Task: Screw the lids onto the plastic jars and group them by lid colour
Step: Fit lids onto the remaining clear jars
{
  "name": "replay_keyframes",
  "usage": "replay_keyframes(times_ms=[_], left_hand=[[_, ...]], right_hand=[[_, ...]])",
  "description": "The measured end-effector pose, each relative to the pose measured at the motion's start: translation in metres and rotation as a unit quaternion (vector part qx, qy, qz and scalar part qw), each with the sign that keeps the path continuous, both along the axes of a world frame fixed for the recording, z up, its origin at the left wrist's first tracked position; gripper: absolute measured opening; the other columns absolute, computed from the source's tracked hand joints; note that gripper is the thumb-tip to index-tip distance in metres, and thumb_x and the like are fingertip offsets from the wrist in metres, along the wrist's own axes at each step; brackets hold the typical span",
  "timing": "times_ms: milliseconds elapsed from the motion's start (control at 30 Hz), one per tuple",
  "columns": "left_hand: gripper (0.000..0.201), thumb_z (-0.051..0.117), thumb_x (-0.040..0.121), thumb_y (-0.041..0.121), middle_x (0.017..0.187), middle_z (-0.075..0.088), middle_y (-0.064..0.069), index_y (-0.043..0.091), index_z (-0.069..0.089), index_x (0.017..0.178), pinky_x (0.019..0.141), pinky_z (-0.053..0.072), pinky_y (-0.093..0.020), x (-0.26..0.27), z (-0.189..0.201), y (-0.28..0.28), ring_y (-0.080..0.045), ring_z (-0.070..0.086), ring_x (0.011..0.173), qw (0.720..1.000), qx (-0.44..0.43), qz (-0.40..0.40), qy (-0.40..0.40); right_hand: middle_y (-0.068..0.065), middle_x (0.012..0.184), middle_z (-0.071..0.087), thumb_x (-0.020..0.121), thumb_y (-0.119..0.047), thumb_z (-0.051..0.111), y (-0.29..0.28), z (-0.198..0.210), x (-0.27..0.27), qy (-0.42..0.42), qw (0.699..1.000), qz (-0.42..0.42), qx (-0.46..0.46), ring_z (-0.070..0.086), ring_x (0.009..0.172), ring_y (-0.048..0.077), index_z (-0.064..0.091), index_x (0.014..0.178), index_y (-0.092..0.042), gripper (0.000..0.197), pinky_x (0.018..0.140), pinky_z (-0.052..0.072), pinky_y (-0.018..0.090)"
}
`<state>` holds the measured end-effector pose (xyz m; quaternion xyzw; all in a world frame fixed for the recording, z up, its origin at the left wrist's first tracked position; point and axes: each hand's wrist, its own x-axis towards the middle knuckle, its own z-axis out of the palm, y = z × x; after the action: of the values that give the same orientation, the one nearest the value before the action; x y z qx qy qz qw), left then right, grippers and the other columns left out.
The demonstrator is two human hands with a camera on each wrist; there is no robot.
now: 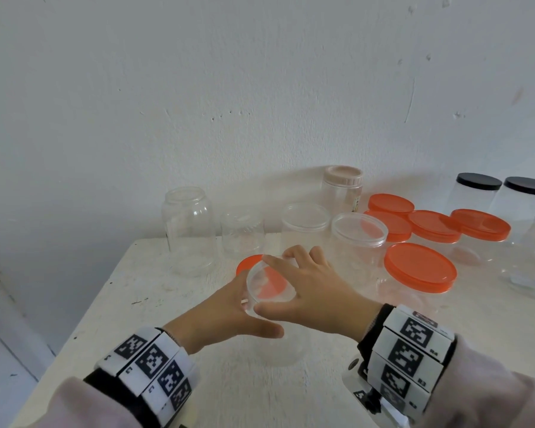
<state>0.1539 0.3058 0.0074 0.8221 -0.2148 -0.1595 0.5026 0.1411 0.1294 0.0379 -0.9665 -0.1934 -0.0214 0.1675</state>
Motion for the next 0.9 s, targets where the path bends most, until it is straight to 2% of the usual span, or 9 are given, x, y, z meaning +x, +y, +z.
replay_keyframes(times_ms=[133,233,333,433,500,600,667,733,900], left_hand=[[0.094,0.086,0.066,0.038,0.131,0.046,0.034,0.056,0.026,0.136,0.101,0.042,-0.018,0.003,-0.002,0.001,0.011,0.044,0.122,1.0,0.015,-0.002,0.001],[0.085,0.085,0.068,0.04,0.122,0.042,0.048,0.073,0.025,0.12,0.086,0.041,-0.003,0.009,0.0,0.005,0.024,0.04,0.115,0.998,0.047,-0.035,0.008],[0.089,0.085,0.065,0.044,0.128,0.04,0.046,0.074,0.022,0.12,0.094,0.036,-0.007,0.023,0.004,0.012,0.02,0.037,0.122,0.992,0.104,-0.067,0.021],[0.089,0.084,0.063,0.045,0.141,0.038,0.031,0.063,0.027,0.129,0.112,0.029,-0.028,0.042,0.004,0.02,0.005,0.033,0.133,0.983,0.169,-0.065,0.014],[0.091,0.084,0.064,0.042,0.145,0.038,0.022,0.05,0.03,0.137,0.115,0.028,-0.035,0.055,0.002,0.022,-0.001,0.032,0.136,0.981,0.194,-0.03,0.004],[0.088,0.08,0.072,0.041,0.141,0.042,0.013,0.031,0.031,0.144,0.109,0.036,-0.035,0.07,-0.002,0.015,-0.009,0.041,0.129,0.972,0.229,0.027,-0.04],[0.072,0.078,0.073,0.04,0.124,0.053,0.013,0.026,0.043,0.135,0.095,0.046,-0.029,0.077,-0.002,0.003,-0.009,0.053,0.111,0.968,0.24,0.032,-0.067],[0.061,0.077,0.072,0.04,0.112,0.06,0.006,0.021,0.05,0.123,0.089,0.051,-0.035,0.083,-0.003,-0.01,-0.015,0.059,0.1,0.963,0.257,0.027,-0.078],[0.072,0.059,0.089,0.044,0.143,0.036,-0.01,0.013,0.027,0.145,0.108,0.034,-0.045,0.098,-0.015,-0.029,-0.029,0.038,0.131,0.909,0.405,0.025,-0.101]], right_hand=[[-0.007,0.134,0.03,0.076,-0.068,0.058,0.0,-0.001,0.0,0.014,1.0,0.0,0.024,0.023,0.119,0.017,0.027,0.145,-0.042,0.08,0.099,0.027,0.03],[-0.008,0.134,0.029,0.074,-0.069,0.059,-0.001,0.001,0.002,0.03,0.999,0.001,0.033,0.023,0.12,0.016,0.028,0.143,-0.042,0.081,0.098,0.028,0.03],[-0.007,0.136,0.029,0.074,-0.068,0.061,-0.005,0.002,0.003,0.037,0.999,-0.005,0.038,0.023,0.123,0.017,0.028,0.144,-0.041,0.082,0.101,0.029,0.032],[-0.008,0.139,0.026,0.073,-0.07,0.061,-0.013,0.002,0.003,0.051,0.997,-0.016,0.049,0.02,0.128,0.016,0.027,0.145,-0.042,0.084,0.104,0.028,0.033],[-0.01,0.142,0.024,0.072,-0.072,0.06,-0.019,0.001,0.003,0.058,0.996,-0.021,0.057,0.018,0.13,0.014,0.027,0.143,-0.043,0.084,0.104,0.028,0.033],[-0.014,0.145,0.02,0.072,-0.074,0.06,-0.027,0.0,0.001,0.069,0.995,-0.019,0.067,0.016,0.131,0.012,0.024,0.145,-0.045,0.086,0.102,0.026,0.031],[-0.016,0.148,0.017,0.073,-0.074,0.059,-0.03,-0.001,-0.001,0.074,0.995,-0.015,0.068,0.016,0.132,0.012,0.02,0.145,-0.047,0.086,0.102,0.026,0.031],[-0.018,0.15,0.013,0.075,-0.073,0.058,-0.033,-0.001,-0.004,0.079,0.995,-0.013,0.065,0.016,0.134,0.014,0.016,0.145,-0.048,0.086,0.103,0.026,0.032],[-0.022,0.155,0.002,0.077,-0.072,0.058,-0.038,-0.002,-0.01,0.094,0.994,-0.018,0.058,0.012,0.139,0.016,0.008,0.149,-0.049,0.09,0.11,0.023,0.036]])
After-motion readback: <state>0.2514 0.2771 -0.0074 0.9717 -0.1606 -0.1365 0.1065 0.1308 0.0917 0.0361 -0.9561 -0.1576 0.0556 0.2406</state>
